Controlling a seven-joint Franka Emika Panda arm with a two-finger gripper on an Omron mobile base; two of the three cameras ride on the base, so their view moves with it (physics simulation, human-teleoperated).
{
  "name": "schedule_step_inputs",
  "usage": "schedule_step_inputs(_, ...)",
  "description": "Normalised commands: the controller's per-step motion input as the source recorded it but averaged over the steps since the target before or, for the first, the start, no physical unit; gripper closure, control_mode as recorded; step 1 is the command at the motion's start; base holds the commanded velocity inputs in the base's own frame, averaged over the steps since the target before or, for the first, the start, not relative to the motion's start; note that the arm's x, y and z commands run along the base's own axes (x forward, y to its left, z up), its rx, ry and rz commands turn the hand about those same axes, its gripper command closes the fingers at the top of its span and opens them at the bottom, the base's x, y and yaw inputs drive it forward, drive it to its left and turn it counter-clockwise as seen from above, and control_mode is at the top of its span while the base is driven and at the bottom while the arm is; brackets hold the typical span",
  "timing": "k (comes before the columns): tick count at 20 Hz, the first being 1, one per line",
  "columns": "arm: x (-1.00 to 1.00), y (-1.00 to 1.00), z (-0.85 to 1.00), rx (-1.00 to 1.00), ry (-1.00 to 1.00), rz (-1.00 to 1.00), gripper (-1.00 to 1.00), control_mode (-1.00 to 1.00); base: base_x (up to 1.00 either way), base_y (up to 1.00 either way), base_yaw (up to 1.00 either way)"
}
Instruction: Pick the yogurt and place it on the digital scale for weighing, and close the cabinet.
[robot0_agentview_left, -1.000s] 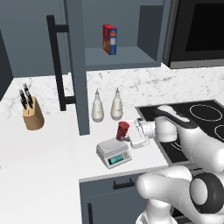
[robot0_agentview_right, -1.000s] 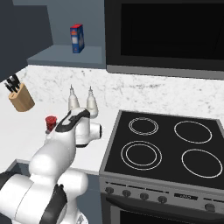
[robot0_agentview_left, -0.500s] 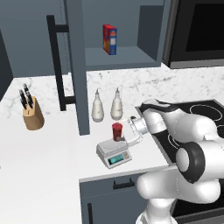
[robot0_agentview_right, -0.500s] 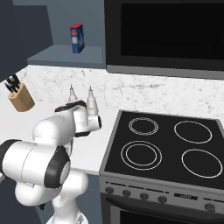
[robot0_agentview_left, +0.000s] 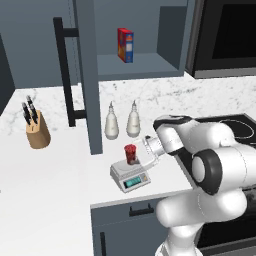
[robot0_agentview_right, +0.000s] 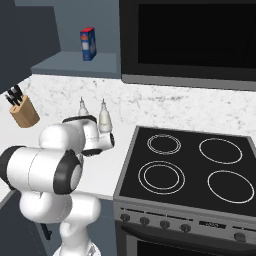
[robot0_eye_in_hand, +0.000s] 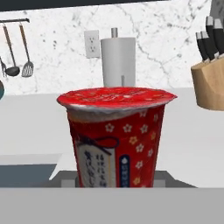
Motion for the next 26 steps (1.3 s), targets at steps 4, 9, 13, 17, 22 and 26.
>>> schedule_step_inputs(4,0.16,0.0,-0.21,0.0,0.0,0.0,1.0,-1.0,0.0,0.0,0.0)
schedule_step_inputs(9,0.07,0.0,-0.24,0.0,0.0,0.0,1.0,-1.0,0.0,0.0,0.0)
schedule_step_inputs(13,0.17,0.01,-0.23,0.0,0.0,0.0,1.0,-1.0,0.0,0.0,0.0)
schedule_step_inputs(17,0.15,0.01,-0.18,0.0,-0.01,0.0,1.0,-1.0,0.0,0.0,0.0)
schedule_step_inputs(22,-0.2,0.05,-0.12,0.0,0.0,0.0,1.0,-1.0,0.0,0.0,0.0)
schedule_step_inputs(26,-0.09,0.0,-0.03,0.0,0.0,0.0,1.0,-1.0,0.0,0.0,0.0)
